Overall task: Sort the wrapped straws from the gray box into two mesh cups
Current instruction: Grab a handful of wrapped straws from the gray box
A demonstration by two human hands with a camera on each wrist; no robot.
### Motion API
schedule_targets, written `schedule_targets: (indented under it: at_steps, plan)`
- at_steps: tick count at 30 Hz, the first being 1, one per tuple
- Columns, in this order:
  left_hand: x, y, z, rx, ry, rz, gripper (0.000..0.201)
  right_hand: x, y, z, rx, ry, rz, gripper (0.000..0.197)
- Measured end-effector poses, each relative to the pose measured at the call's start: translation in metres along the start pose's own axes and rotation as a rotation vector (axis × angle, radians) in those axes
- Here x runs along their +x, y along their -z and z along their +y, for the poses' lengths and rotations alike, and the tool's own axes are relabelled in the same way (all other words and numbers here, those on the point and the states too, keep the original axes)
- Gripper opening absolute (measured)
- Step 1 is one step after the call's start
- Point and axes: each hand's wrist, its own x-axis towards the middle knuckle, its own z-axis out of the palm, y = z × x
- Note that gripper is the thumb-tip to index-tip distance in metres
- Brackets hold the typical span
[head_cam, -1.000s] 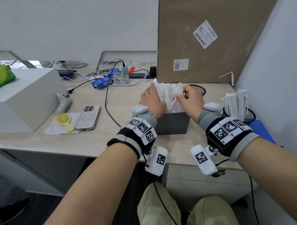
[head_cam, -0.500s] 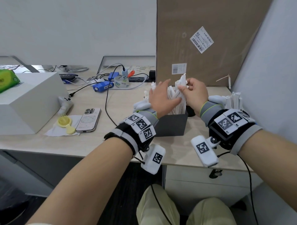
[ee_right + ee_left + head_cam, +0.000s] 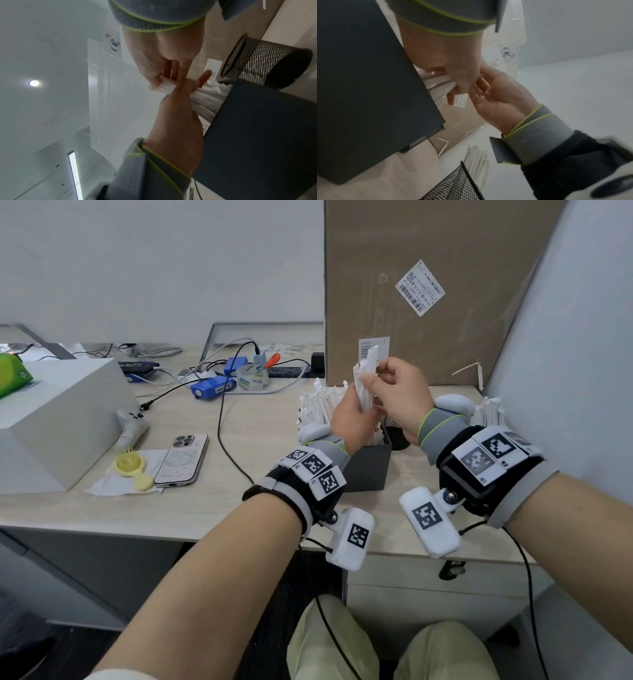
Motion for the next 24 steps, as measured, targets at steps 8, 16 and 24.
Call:
schedule_targets:
  at_steps: [8,16,24]
  plan:
    - [0.003,0.01,0.001,-0.268,0.056,0.107,0.012,-0.007,0.017,0.017,0.091,-0.01,0.091,0.009]
    - [0.018,0.029,0.002,-0.513,0.073,0.334,0.015,-0.02,0.011,0.036,0.133,-0.175,0.01,0.016]
    - [0.024,0.047,0.018,-0.89,0.096,0.418,0.012,-0.022,0.0,0.03,0.388,-0.367,-0.102,0.02]
